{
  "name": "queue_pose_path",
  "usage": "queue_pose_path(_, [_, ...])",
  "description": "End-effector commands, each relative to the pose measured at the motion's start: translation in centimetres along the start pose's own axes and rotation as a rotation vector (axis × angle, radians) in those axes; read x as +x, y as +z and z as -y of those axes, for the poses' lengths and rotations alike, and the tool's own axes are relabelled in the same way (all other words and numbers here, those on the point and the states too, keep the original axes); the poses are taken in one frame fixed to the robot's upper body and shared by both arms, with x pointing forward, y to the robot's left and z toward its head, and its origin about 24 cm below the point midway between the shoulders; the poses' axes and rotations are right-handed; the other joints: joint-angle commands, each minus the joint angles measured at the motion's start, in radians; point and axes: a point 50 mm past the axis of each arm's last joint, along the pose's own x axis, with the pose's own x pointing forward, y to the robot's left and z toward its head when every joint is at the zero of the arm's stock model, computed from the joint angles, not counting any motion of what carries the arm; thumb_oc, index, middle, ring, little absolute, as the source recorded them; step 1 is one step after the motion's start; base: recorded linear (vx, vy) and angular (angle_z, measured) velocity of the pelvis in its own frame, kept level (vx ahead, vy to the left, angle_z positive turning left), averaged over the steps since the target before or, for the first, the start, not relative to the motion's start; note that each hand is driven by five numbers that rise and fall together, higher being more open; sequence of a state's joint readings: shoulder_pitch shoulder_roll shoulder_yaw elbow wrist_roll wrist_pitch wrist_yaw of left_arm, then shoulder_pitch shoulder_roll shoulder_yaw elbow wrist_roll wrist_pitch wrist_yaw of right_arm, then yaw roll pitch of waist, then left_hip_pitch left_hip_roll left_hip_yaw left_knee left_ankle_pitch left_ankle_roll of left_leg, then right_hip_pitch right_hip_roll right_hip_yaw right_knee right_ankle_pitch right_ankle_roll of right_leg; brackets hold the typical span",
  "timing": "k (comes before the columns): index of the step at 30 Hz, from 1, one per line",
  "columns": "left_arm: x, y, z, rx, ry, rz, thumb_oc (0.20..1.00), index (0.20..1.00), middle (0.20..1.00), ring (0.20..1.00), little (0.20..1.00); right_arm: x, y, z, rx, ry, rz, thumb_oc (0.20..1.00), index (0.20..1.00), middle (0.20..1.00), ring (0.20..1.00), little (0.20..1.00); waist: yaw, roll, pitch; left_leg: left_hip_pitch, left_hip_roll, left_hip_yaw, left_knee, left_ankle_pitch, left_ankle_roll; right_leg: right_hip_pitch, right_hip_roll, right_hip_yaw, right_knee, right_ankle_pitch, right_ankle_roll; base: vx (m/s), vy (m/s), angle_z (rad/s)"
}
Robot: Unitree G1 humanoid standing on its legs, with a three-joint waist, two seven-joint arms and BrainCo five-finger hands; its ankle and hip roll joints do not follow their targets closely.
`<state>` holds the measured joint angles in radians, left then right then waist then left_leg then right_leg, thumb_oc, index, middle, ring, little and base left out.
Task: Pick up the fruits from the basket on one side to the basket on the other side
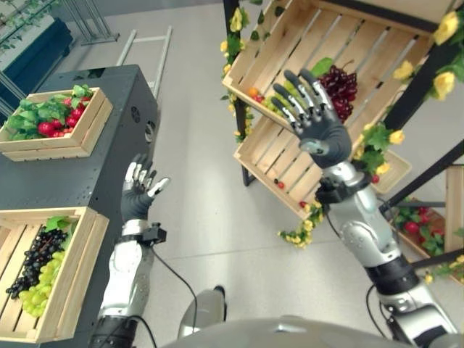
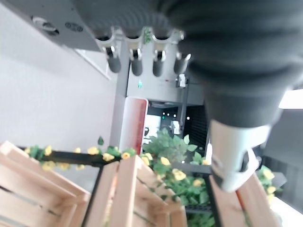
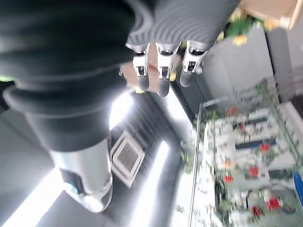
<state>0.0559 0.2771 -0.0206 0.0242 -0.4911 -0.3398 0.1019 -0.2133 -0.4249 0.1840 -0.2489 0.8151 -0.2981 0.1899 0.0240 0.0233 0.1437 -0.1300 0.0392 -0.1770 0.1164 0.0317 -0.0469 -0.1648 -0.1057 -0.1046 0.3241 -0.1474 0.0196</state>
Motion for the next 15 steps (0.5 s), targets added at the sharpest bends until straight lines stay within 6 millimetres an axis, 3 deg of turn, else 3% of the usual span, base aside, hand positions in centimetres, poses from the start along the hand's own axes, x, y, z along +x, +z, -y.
queue_pose_path(1, [0.1,1.9,-1.2,0.094,-0.004,0.077,1.000,1.000,1.000,1.000,1.000,-1.0,0.1,1.2,-0.050,-0.158,0.063,1.000,1.000,1.000,1.000,1.000,-0.016,-0.031,-0.057,0.169,0.172,-0.010,0.033,-0.046,-0.103,0.102,-0.026,-0.035,-0.212,0.072,0.076,-0.16,0.286,0.24])
queue_pose_path(2, [0.2,1.9,-1.2,0.108,-0.008,0.077,1.000,1.000,1.000,1.000,1.000,-1.6,0.0,1.8,-0.098,-0.209,0.045,1.000,1.000,1.000,1.000,1.000,-0.022,-0.022,-0.059,0.166,0.172,-0.007,-0.003,-0.056,-0.105,0.096,-0.039,-0.039,-0.207,0.085,0.088,-0.14,0.262,0.21])
queue_pose_path(4, [0.0,1.7,-1.1,0.119,-0.018,0.068,1.000,1.000,1.000,1.000,1.000,-2.9,-0.2,3.0,-0.168,-0.293,0.005,1.000,1.000,1.000,1.000,1.000,-0.026,-0.022,-0.061,0.155,0.119,-0.004,-0.034,-0.118,-0.084,0.085,-0.085,-0.044,-0.208,0.121,0.121,-0.14,0.302,0.48])
queue_pose_path(6, [0.2,2.0,-1.0,0.154,-0.038,0.080,1.000,1.000,1.000,1.000,1.000,-4.1,-0.6,3.8,-0.236,-0.356,-0.045,1.000,1.000,1.000,1.000,1.000,-0.028,-0.033,-0.053,0.152,0.072,0.001,-0.043,-0.142,-0.067,0.073,-0.127,-0.036,-0.216,0.162,0.142,-0.15,0.274,0.52])
queue_pose_path(7, [0.2,2.0,-1.0,0.154,-0.038,0.080,1.000,1.000,1.000,1.000,1.000,-4.1,-0.6,3.8,-0.236,-0.356,-0.045,1.000,1.000,1.000,1.000,1.000,-0.028,-0.033,-0.053,0.152,0.071,0.002,-0.042,-0.142,-0.066,0.072,-0.127,-0.036,-0.216,0.162,0.142,-0.14,0.232,0.43])
queue_pose_path(9, [0.6,2.4,-1.1,0.222,-0.052,0.102,1.000,1.000,1.000,1.000,1.000,-5.2,-1.1,4.9,-0.371,-0.422,-0.114,1.000,1.000,1.000,1.000,1.000,-0.023,-0.055,-0.029,0.135,0.004,0.026,-0.048,-0.155,-0.038,0.045,-0.192,-0.023,-0.252,0.236,0.172,-0.28,0.386,0.20])
queue_pose_path(11, [0.7,2.4,-1.4,0.253,-0.051,0.101,1.000,1.000,1.000,1.000,1.000,-5.7,-1.8,5.3,-0.376,-0.463,-0.138,1.000,1.000,1.000,1.000,1.000,-0.014,-0.063,-0.018,0.118,-0.028,0.048,-0.042,-0.161,-0.023,0.030,-0.213,-0.018,-0.270,0.253,0.179,-0.25,0.307,0.10])
queue_pose_path(13, [0.7,2.3,-1.6,0.265,-0.046,0.092,1.000,1.000,1.000,1.000,1.000,-5.8,-2.1,5.5,-0.402,-0.479,-0.153,1.000,1.000,1.000,1.000,1.000,-0.011,-0.063,-0.005,0.108,-0.037,0.057,-0.033,-0.158,-0.018,0.017,-0.220,-0.013,-0.264,0.258,0.182,-0.16,0.164,0.01])
queue_pose_path(14, [0.7,2.1,-1.9,0.270,-0.040,0.082,1.000,1.000,1.000,1.000,1.000,-5.7,-2.3,5.5,-0.402,-0.469,-0.162,1.000,1.000,1.000,1.000,1.000,-0.006,-0.058,0.005,0.094,-0.040,0.063,-0.022,-0.154,-0.011,0.009,-0.209,-0.008,-0.235,0.231,0.177,-0.22,0.230,-0.08])
queue_pose_path(15, [0.5,1.8,-2.2,0.295,-0.034,0.063,1.000,1.000,1.000,1.000,1.000,-5.8,-2.6,5.6,-0.419,-0.465,-0.185,1.000,1.000,1.000,1.000,1.000,0.003,-0.053,0.010,0.074,-0.052,0.075,-0.011,-0.144,0.006,0.031,-0.169,-0.001,-0.159,0.181,0.160,-0.27,0.295,-0.03])
